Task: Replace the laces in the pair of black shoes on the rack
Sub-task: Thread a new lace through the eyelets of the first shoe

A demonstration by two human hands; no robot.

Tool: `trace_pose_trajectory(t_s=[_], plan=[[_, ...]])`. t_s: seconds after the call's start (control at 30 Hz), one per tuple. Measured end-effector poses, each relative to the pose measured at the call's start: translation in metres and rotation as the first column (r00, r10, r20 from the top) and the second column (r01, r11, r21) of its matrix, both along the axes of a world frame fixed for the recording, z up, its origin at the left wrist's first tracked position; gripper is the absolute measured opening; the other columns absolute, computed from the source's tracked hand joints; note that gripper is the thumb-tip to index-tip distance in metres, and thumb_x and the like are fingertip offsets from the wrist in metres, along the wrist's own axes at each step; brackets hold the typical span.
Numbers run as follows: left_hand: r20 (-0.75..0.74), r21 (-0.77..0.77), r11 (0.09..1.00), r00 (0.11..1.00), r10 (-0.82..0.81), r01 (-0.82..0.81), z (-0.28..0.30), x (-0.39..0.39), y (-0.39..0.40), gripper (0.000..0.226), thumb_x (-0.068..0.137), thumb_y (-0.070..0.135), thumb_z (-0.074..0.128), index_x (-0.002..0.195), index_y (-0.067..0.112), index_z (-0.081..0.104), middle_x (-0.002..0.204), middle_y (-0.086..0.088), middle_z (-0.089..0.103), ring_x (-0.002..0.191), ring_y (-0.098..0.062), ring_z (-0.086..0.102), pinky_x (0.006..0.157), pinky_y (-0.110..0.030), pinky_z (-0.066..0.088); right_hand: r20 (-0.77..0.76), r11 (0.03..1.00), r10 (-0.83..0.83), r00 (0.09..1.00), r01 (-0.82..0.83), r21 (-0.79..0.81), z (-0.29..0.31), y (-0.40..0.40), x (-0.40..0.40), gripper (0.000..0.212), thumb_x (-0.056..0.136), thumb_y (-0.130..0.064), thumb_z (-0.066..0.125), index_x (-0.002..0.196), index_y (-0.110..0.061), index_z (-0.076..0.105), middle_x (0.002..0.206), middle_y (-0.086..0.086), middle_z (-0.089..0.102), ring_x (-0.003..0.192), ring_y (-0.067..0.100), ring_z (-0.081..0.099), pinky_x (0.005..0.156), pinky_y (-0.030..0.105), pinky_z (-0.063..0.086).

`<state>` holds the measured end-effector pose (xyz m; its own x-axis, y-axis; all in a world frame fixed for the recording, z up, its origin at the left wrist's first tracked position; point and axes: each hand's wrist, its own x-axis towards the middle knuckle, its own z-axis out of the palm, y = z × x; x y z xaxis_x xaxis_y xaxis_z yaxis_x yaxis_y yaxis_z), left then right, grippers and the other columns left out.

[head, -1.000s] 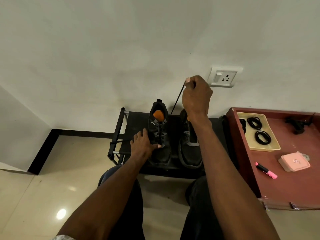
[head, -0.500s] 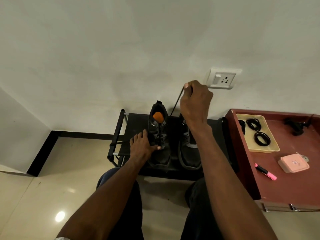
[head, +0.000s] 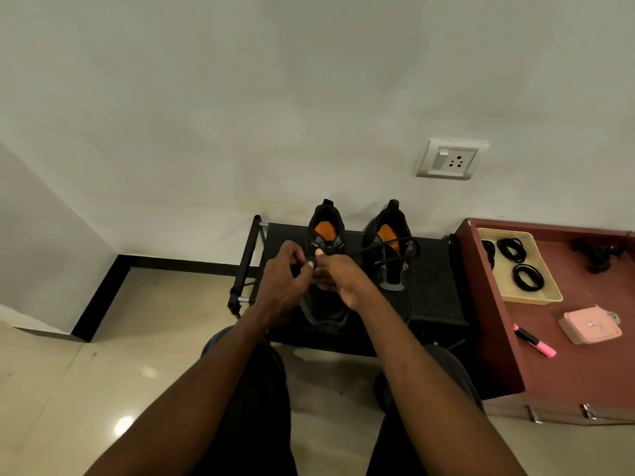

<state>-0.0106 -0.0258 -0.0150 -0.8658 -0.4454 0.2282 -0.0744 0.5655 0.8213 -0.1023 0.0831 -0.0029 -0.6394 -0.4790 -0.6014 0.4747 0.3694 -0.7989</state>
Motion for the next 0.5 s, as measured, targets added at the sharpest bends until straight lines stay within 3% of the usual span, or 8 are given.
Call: trace_pose_trajectory(t_s=[0.07,0.1,0.17,0.2,0.3,0.37,0.4,0.5], plan=[[-0.027,-0.001,0.998,0.998,-0.055,0.055,0.005,0.011,0.001,0.017,0.096,0.01,0.061,0.087,0.015,0.048,0.065,0.003,0.055,0.054,-0.007,0.053,0.049,-0.015,0.039,0.085,0.977,-0.114,0.99,0.127,-0.173,0.011,-0.005,0.008,0.025,0.104,-0.03,0.052,0.093,-0.01,0.063,0.074,0.001,0.07,0.071,0.017,0.067,0.065,0.03,0.054],[-0.05,0.031,0.999,0.999,0.009,-0.008,0.006,0.012,0.0,0.016,0.098,0.013,0.059,0.087,0.016,0.049,0.066,0.0,0.058,0.054,-0.01,0.055,0.049,-0.02,0.041,0.079,0.957,-0.163,0.983,0.177,-0.228,0.02,-0.008,0.008,0.022,0.104,-0.024,0.051,0.094,-0.009,0.063,0.073,0.002,0.07,0.068,0.018,0.066,0.061,0.029,0.053],[-0.088,0.18,0.965,0.974,0.208,-0.19,0.01,0.007,-0.006,0.011,0.098,0.01,0.057,0.095,0.018,0.049,0.081,-0.003,0.063,0.071,-0.015,0.062,0.061,-0.034,0.05,-0.053,0.946,-0.189,0.981,0.168,-0.276,0.041,-0.008,0.001,0.014,0.102,-0.014,0.048,0.095,-0.009,0.059,0.073,0.004,0.067,0.068,0.02,0.061,0.061,0.031,0.051],[-0.091,0.27,0.942,0.968,0.233,-0.201,0.017,0.003,-0.008,0.02,0.095,0.002,0.056,0.104,0.019,0.049,0.094,0.0,0.064,0.084,-0.011,0.063,0.071,-0.036,0.051,-0.114,0.947,-0.167,0.979,0.127,-0.294,0.053,-0.008,-0.002,0.012,0.1,-0.011,0.049,0.091,-0.011,0.057,0.071,0.004,0.063,0.065,0.02,0.058,0.061,0.032,0.049],[-0.08,0.55,0.833,0.996,-0.029,0.068,0.043,-0.012,-0.01,0.059,0.083,-0.021,0.046,0.128,0.016,0.044,0.121,0.002,0.065,0.103,-0.01,0.061,0.083,-0.031,0.049,-0.134,0.928,-0.085,0.987,0.029,-0.372,0.082,-0.004,-0.01,0.011,0.098,-0.01,0.054,0.087,-0.012,0.056,0.065,0.004,0.058,0.056,0.018,0.052,0.058,0.031,0.045],[-0.125,0.641,0.729,0.97,-0.208,0.239,0.063,-0.02,-0.006,0.058,0.083,-0.017,0.047,0.134,0.011,0.047,0.107,-0.003,0.071,0.095,-0.014,0.065,0.078,-0.024,0.052,-0.069,0.876,-0.079,0.994,0.037,-0.481,0.096,0.0,-0.013,0.008,0.097,-0.01,0.057,0.09,-0.01,0.056,0.063,0.003,0.053,0.052,0.017,0.049,0.056,0.031,0.043],[-0.151,0.626,0.726,0.958,-0.245,0.285,0.069,-0.022,-0.006,0.054,0.083,-0.013,0.05,0.132,0.009,0.052,0.096,-0.002,0.072,0.089,-0.013,0.066,0.078,-0.022,0.052,-0.037,0.843,-0.096,0.995,0.062,-0.535,0.101,0.003,-0.016,0.006,0.096,-0.009,0.057,0.091,-0.01,0.055,0.062,0.002,0.05,0.051,0.016,0.047,0.054,0.03,0.042],[-0.186,0.607,0.763,0.974,-0.132,0.22,0.069,-0.022,-0.013,0.019,0.091,-0.001,0.062,0.105,0.009,0.069,0.076,0.005,0.07,0.078,-0.01,0.065,0.08,-0.021,0.05,0.053,0.735,-0.226,0.973,0.206,-0.647,0.106,0.019,-0.031,0.006,0.094,-0.004,0.052,0.091,-0.01,0.053,0.058,0.0,0.044,0.048,0.014,0.04,0.05,0.027,0.038]])
